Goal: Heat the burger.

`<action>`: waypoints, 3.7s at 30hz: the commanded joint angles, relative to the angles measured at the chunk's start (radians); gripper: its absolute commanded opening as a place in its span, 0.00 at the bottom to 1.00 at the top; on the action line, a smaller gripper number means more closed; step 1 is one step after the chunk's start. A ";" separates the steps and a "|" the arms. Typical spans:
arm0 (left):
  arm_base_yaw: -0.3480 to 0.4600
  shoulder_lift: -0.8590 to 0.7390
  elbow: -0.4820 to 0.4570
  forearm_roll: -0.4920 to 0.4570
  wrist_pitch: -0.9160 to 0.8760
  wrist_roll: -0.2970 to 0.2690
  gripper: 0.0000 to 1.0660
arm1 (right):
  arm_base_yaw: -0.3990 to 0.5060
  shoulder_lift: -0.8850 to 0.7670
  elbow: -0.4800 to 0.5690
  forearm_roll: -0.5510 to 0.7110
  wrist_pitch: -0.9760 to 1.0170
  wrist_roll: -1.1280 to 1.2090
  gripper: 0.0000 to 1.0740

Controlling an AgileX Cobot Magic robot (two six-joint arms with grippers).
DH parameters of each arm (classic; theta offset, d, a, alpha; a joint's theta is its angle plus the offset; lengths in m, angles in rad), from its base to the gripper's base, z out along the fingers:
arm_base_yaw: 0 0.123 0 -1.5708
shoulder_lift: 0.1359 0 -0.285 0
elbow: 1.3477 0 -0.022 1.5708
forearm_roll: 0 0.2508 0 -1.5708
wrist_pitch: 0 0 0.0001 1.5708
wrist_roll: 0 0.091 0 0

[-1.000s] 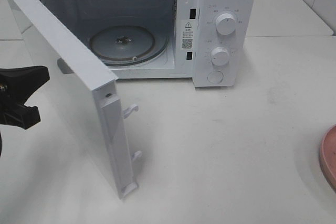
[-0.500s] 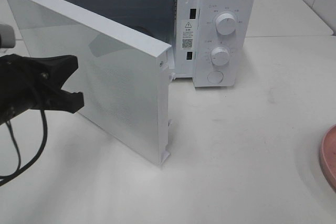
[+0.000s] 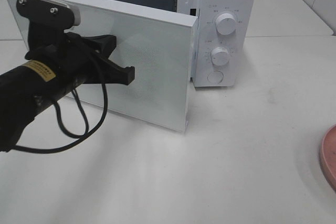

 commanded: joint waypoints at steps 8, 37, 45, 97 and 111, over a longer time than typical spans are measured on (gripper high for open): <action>-0.009 0.129 -0.207 -0.113 0.037 0.058 0.00 | -0.009 -0.026 0.000 0.002 -0.003 -0.003 0.71; 0.011 0.245 -0.485 -0.246 0.246 0.169 0.00 | -0.009 -0.026 0.000 0.002 -0.003 -0.003 0.71; -0.092 0.101 -0.299 -0.250 0.350 0.169 0.03 | -0.007 -0.026 0.000 0.002 -0.003 -0.003 0.71; 0.834 -0.739 -0.090 0.120 1.976 -0.069 0.95 | -0.007 -0.026 0.000 0.002 -0.003 -0.003 0.71; 0.834 -1.222 0.088 0.124 1.868 -0.068 0.95 | -0.007 -0.026 0.000 0.002 -0.003 -0.003 0.71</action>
